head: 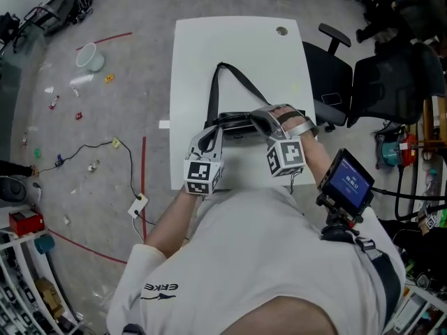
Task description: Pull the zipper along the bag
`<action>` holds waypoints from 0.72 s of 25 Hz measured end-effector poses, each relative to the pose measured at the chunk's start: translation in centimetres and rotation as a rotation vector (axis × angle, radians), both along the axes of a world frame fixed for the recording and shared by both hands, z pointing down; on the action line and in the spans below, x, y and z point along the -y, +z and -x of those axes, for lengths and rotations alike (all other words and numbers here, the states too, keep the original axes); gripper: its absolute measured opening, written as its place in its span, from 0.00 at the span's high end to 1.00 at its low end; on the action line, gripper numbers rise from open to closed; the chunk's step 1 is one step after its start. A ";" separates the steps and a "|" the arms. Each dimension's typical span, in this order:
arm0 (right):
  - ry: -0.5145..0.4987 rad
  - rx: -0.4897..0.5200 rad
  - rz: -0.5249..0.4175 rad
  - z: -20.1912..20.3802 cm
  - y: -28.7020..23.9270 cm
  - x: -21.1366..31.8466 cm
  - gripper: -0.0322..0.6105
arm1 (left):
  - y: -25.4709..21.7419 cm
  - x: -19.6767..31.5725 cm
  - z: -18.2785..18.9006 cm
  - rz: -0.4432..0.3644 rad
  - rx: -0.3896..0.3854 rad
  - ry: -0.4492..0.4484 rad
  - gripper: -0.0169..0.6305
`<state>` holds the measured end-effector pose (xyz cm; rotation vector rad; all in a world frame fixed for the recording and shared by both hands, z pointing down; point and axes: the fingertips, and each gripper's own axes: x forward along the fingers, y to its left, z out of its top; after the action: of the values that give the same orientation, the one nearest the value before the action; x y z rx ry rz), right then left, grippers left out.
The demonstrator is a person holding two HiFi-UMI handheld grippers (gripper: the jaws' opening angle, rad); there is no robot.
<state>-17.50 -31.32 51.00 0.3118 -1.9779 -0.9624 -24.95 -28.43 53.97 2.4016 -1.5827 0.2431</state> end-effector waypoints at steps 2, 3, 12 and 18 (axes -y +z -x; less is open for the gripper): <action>0.005 -0.003 0.001 0.0 0.0 0.2 0.93 | 0.7 -0.2 -0.3 0.012 0.048 0.053 0.97; 0.006 -0.004 0.002 0.1 0.0 0.2 0.93 | 1.1 -0.3 -0.4 0.016 0.076 0.081 0.97; 0.009 -0.033 -0.015 0.7 0.0 0.4 0.93 | 2.5 -0.6 -0.7 -0.015 0.251 0.154 0.97; -0.030 -0.074 -0.034 2.0 0.4 0.3 0.93 | 2.6 -0.4 -0.6 -0.016 0.264 0.179 0.97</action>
<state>-19.55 -31.60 51.38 0.2616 -1.9054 -1.0134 -24.37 -28.04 56.61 2.6140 -1.4725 0.6064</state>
